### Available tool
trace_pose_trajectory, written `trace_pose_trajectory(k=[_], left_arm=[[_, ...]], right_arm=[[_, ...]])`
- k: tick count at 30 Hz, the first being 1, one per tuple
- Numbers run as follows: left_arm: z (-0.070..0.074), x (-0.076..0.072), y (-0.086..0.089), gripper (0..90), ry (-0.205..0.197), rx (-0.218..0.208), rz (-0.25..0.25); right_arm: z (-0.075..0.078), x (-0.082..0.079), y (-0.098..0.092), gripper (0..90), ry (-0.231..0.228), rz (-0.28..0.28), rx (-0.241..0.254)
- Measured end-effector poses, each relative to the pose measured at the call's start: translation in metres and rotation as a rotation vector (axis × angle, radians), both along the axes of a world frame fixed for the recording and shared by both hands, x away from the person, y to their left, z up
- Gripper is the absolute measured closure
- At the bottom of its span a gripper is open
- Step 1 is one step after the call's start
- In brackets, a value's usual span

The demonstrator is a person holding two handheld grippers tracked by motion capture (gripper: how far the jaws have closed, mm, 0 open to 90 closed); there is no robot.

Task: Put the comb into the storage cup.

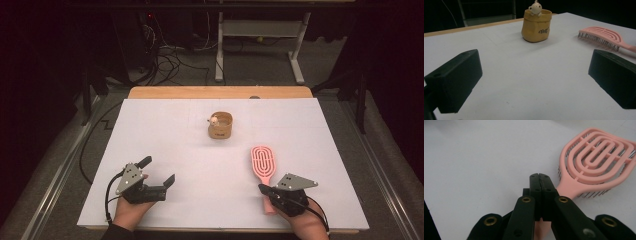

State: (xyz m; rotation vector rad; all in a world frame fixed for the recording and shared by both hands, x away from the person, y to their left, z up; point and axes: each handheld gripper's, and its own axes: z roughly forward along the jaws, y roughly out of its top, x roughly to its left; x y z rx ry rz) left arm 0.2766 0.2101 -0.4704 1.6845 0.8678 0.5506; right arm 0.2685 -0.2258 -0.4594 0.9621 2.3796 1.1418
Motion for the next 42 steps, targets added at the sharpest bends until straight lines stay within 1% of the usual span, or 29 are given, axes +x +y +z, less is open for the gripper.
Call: trace_pose_trajectory(k=[4,7,15,16,25,27,30,32,33,36,42], left_arm=[[0.0,0.0,0.0,0.0,0.002,-0.006,-0.002],[0.001,0.0,0.0,0.0,-0.005,-0.007,-0.008],[0.001,0.001,0.0,0.0,-0.004,-0.008,-0.009],[0.001,0.0,0.0,0.0,-0.005,-0.009,-0.012],[0.0,0.001,0.0,0.0,-0.002,-0.012,-0.015],[0.0,0.002,-0.001,0.0,-0.002,-0.013,-0.015],[0.0,0.002,-0.001,0.0,-0.002,-0.014,-0.018],[0.0,0.002,-0.001,0.0,-0.002,-0.014,-0.018],[0.0,0.002,-0.001,0.0,-0.002,-0.014,-0.019],[0.001,0.001,-0.001,0.0,-0.006,-0.02,-0.02],[0.001,0.001,-0.001,0.0,-0.005,-0.02,-0.019]], right_arm=[[0.001,0.001,-0.003,90.0,0.012,-0.005,0.002],[0.002,0.001,-0.006,90.0,0.019,-0.013,0.0],[0.005,0.003,-0.015,90.0,0.021,-0.039,0.003],[0.006,0.003,-0.018,90.0,0.02,-0.049,0.002],[0.007,0.005,-0.027,90.0,0.026,-0.065,-0.007],[0.007,0.005,-0.027,90.0,0.028,-0.064,-0.007],[0.011,0.002,-0.024,90.0,0.018,-0.038,-0.009],[0.011,0.001,-0.02,90.0,0.021,-0.018,-0.021],[0.011,0.001,-0.02,90.0,0.021,-0.018,-0.021],[0.009,-0.001,-0.014,90.0,0.034,0.006,-0.049],[0.008,0.001,-0.016,90.0,0.043,-0.001,-0.077]])
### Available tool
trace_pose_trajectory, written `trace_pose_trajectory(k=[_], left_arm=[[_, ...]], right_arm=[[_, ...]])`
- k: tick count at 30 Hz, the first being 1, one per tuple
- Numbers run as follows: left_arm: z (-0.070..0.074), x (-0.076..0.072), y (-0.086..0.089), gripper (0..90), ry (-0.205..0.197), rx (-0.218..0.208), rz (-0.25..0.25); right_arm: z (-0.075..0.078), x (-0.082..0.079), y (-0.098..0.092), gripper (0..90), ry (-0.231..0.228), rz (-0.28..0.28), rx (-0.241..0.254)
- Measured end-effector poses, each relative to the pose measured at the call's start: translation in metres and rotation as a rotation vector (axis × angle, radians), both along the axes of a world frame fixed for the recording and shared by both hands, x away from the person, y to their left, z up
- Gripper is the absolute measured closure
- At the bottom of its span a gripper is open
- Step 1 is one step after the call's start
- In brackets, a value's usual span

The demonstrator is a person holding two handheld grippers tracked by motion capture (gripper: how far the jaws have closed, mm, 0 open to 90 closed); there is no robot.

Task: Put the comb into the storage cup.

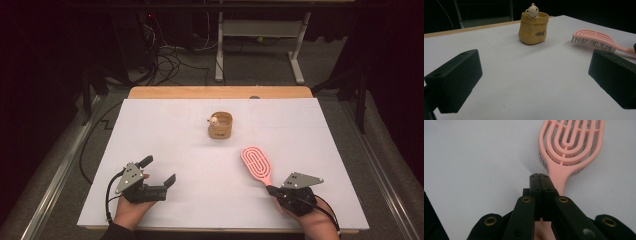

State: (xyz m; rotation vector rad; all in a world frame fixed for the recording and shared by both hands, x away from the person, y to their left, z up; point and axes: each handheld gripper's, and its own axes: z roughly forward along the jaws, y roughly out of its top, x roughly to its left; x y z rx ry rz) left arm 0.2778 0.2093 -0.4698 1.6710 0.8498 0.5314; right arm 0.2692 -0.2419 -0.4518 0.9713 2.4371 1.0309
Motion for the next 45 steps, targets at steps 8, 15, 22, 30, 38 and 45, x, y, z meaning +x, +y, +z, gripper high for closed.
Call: trace_pose_trajectory(k=[8,15,22,30,38,45], left_arm=[[0.0,0.0,0.0,0.0,0.0,0.005,-0.002],[-0.001,0.0,-0.001,0.0,0.006,0.016,-0.003],[-0.001,0.0,-0.001,0.0,0.012,0.014,-0.005],[-0.001,0.001,-0.002,0.0,0.023,0.023,-0.014],[-0.001,0.001,-0.002,0.0,0.02,0.021,-0.014],[-0.002,0.002,-0.002,0.0,0.023,0.021,-0.013]], right_arm=[[0.001,0.001,-0.006,90.0,-0.015,-0.028,-0.017],[0.005,0.001,-0.012,89.7,-0.043,-0.026,0.067],[0.01,0.0,-0.03,88.1,-0.122,-0.124,0.147],[0.007,0.003,-0.047,77.4,-0.155,-0.235,0.205],[0.002,0.007,-0.052,88.1,-0.13,-0.269,0.156],[0.002,0.008,-0.044,90.0,-0.06,-0.2,0.075]])
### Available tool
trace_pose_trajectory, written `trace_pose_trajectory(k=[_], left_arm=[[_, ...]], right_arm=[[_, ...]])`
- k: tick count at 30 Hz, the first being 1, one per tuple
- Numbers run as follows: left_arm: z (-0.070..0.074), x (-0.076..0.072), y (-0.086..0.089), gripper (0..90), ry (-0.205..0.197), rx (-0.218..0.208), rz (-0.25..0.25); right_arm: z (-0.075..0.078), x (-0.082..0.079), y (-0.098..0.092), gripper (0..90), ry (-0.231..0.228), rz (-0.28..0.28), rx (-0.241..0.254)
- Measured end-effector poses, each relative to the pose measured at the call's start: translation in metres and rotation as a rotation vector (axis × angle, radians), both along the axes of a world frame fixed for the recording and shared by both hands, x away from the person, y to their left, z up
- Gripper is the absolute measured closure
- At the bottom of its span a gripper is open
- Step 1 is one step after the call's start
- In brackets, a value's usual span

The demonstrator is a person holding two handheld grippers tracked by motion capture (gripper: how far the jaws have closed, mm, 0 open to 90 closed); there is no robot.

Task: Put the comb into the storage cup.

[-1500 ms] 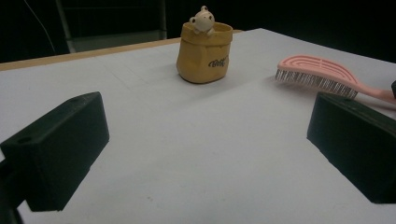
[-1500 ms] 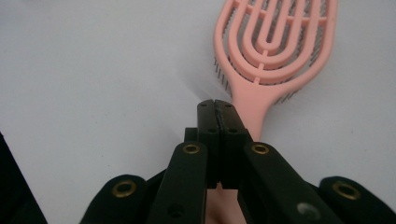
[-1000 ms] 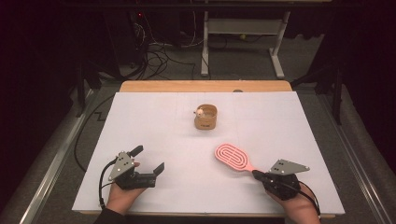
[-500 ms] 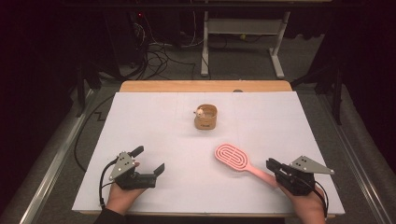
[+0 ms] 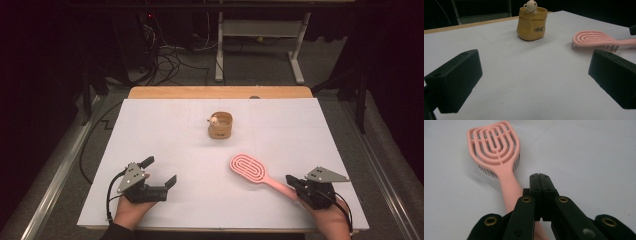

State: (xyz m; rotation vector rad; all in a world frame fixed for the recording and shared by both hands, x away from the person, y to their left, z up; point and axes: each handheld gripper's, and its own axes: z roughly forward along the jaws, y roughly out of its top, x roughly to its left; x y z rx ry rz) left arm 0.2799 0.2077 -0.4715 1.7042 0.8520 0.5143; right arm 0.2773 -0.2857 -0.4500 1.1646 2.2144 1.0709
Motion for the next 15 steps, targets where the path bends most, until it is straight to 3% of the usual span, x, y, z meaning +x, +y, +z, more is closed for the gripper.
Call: trace_pose_trajectory(k=[3,9,11,15], left_arm=[[0.0003,-0.0004,0.0003,0.0,-0.004,-0.001,0.0],[0.0006,-0.0009,0.0003,0.0,-0.005,-0.003,-0.001],[0.0007,-0.0009,0.0006,0.0,-0.004,-0.004,0.0],[0.0005,-0.0006,0.0006,0.0,-0.003,-0.002,0.0]], right_arm=[[-0.0034,0.0015,0.0031,90.0,0.036,0.024,-0.003],[-0.0035,-0.0007,0.0076,90.0,0.055,0.054,-0.003],[-0.004,-0.0009,0.0093,90.0,0.054,0.063,-0.005],[-0.0023,-0.0009,0.0068,89.7,0.025,0.024,0.01]])
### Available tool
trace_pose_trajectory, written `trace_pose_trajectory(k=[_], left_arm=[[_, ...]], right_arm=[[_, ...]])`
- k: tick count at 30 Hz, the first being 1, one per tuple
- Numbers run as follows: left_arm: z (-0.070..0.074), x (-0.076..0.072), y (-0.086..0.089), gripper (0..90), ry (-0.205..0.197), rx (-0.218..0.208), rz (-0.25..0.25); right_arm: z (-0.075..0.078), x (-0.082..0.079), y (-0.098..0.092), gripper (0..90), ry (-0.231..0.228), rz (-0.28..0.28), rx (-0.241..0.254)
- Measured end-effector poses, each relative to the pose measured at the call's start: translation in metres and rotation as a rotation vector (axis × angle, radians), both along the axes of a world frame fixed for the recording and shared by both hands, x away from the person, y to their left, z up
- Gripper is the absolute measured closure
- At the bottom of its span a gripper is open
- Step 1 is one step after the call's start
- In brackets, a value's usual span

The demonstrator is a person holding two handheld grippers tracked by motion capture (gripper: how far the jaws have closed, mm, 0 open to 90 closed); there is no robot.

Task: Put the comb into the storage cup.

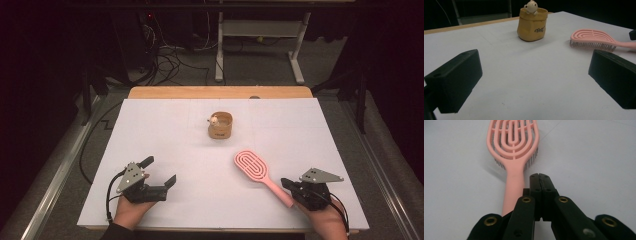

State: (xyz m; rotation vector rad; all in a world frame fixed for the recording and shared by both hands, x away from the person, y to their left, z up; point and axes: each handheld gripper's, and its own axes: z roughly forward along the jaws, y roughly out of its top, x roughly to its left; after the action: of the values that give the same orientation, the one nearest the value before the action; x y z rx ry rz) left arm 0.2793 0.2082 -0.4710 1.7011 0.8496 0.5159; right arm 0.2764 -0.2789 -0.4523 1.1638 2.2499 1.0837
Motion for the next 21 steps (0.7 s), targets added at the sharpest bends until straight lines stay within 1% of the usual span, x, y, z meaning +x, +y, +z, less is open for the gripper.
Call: trace_pose_trajectory(k=[2,3,4,5,8,12,14,15,16,17,19,20,21], left_arm=[[-0.0001,0.0001,-0.0004,0.0,0.0,0.001,-0.001],[-0.0001,0.0001,-0.0004,0.0,0.0,0.001,-0.001],[-0.0001,0.0001,-0.0005,0.0,-0.001,0.002,-0.001],[-0.0001,0.0,-0.0006,0.0,-0.001,0.002,-0.001],[-0.0001,0.0,-0.0006,0.0,0.0,0.002,-0.001],[-0.0002,0.0002,-0.0005,0.0,0.0,0.001,0.0],[-0.0002,0.0001,-0.0006,0.0,0.0,0.002,-0.001],[-0.0002,0.0,-0.0006,0.0,0.0,0.002,-0.002],[-0.0001,0.0,-0.0005,0.0,-0.001,0.002,-0.002],[-0.0001,0.0,-0.0004,0.0,-0.001,0.0,-0.001],[0.0,0.0,-0.0001,0.0,-0.001,0.0,0.0],[0.0,0.0001,0.0,0.0,-0.001,0.0,0.0],[-0.0001,0.0002,-0.0001,0.0,-0.001,-0.001,0.0]], right_arm=[[0.0001,0.0003,-0.0027,81.5,-0.014,-0.021,0.028],[0.0001,0.0003,-0.0027,81.5,-0.014,-0.021,0.028],[-0.0008,0.001,-0.0047,70.1,-0.023,-0.036,0.055],[-0.0008,0.001,-0.0047,70.1,-0.023,-0.036,0.055],[-0.0017,0.0024,-0.0065,57.9,-0.035,-0.045,0.082],[-0.0011,0.0027,-0.0069,38.0,-0.071,-0.048,0.094],[-0.0012,0.0032,-0.0065,28.2,-0.082,-0.044,0.101],[-0.0013,0.0035,-0.0063,24.5,-0.087,-0.045,0.106],[-0.0015,0.0039,-0.0058,18.6,-0.089,-0.044,0.121],[-0.0015,0.0039,-0.0058,18.6,-0.089,-0.044,0.121],[-0.0018,0.0038,-0.0047,10.4,-0.094,-0.051,0.116],[-0.0018,0.0041,-0.0036,2.8,-0.1,-0.056,0.118],[-0.0018,0.0041,-0.0036,2.8,-0.1,-0.056,0.118]])
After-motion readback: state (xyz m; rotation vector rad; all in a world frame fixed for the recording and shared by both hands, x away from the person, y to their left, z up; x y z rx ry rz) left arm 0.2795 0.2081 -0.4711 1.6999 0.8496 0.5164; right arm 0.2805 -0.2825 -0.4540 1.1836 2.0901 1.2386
